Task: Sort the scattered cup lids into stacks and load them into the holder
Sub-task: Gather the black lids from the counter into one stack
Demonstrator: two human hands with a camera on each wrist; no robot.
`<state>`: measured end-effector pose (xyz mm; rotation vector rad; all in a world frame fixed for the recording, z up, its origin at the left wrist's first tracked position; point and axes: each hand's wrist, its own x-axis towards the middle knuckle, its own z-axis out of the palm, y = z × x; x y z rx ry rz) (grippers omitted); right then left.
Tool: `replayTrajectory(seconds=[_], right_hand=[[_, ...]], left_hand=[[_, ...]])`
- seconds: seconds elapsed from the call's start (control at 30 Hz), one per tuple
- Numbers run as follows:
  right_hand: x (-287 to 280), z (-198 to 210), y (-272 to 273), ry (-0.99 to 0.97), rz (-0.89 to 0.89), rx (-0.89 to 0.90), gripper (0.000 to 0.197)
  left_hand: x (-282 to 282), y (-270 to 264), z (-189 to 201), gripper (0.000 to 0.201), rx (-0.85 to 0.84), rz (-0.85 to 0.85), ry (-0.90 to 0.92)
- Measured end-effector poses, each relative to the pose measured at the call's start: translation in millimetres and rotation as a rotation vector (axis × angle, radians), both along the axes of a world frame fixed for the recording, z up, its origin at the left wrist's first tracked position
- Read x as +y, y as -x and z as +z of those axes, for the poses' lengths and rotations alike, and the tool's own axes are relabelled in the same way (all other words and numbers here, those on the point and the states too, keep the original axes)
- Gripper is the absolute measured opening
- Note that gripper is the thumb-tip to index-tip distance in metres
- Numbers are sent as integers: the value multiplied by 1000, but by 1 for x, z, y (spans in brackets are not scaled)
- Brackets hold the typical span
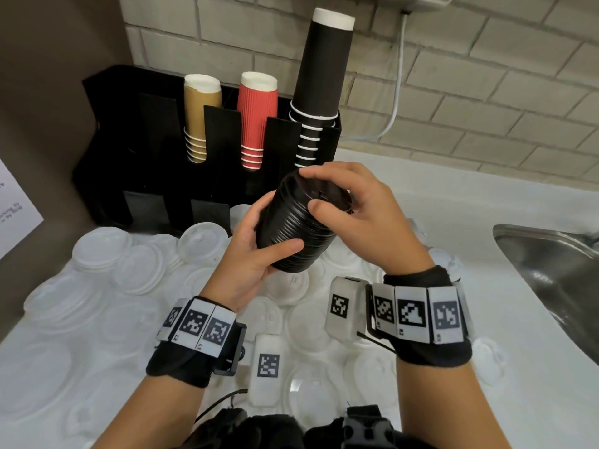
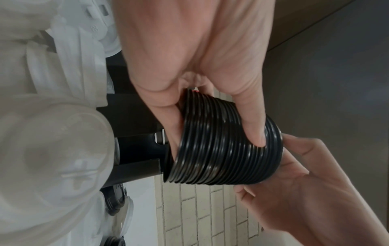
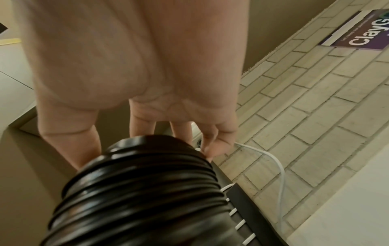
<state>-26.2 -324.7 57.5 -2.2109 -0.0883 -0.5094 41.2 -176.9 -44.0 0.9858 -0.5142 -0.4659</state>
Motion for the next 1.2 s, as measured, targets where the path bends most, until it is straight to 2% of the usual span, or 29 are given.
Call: replayTrajectory(seconds=[0.17, 0.33, 0.37, 0.43, 0.53, 0.6, 0.67, 0.8, 0.93, 1.1, 1.2], right_hand=[[-5, -2, 3, -4, -14, -13, 42], [-61, -5, -4, -222, -339, -59, 23], [-79, -10, -9, -204, -419, 12, 22], [-113, -24, -20, -97, -522, 284, 28], [-145, -55, -35, 62, -487, 712, 47], [-154, -73, -42, 243, -444, 869, 58], [-156, -83, -45, 377, -441, 915, 65], [-154, -90, -45, 520, -403, 947, 70], [-155, -88, -45, 587, -412, 870, 65], [-153, -58, -44, 345, -458, 770, 56], [-140, -34, -36, 10, -354, 523, 49]], left_hand=[[-1, 1, -1, 66, 20, 14, 0], [2, -1, 1, 71, 50, 60, 23], [3, -1, 2, 72, 47, 65, 24], [5, -1, 4, 71, 44, 77, 27], [5, -2, 7, 72, 55, 88, 31], [4, -2, 9, 72, 50, 87, 24], [4, -3, 10, 73, 50, 86, 17], [7, -4, 11, 77, 54, 91, 9], [7, -4, 11, 71, 43, 95, 7], [6, -3, 11, 74, 47, 106, 8], [6, -1, 10, 73, 46, 105, 7]])
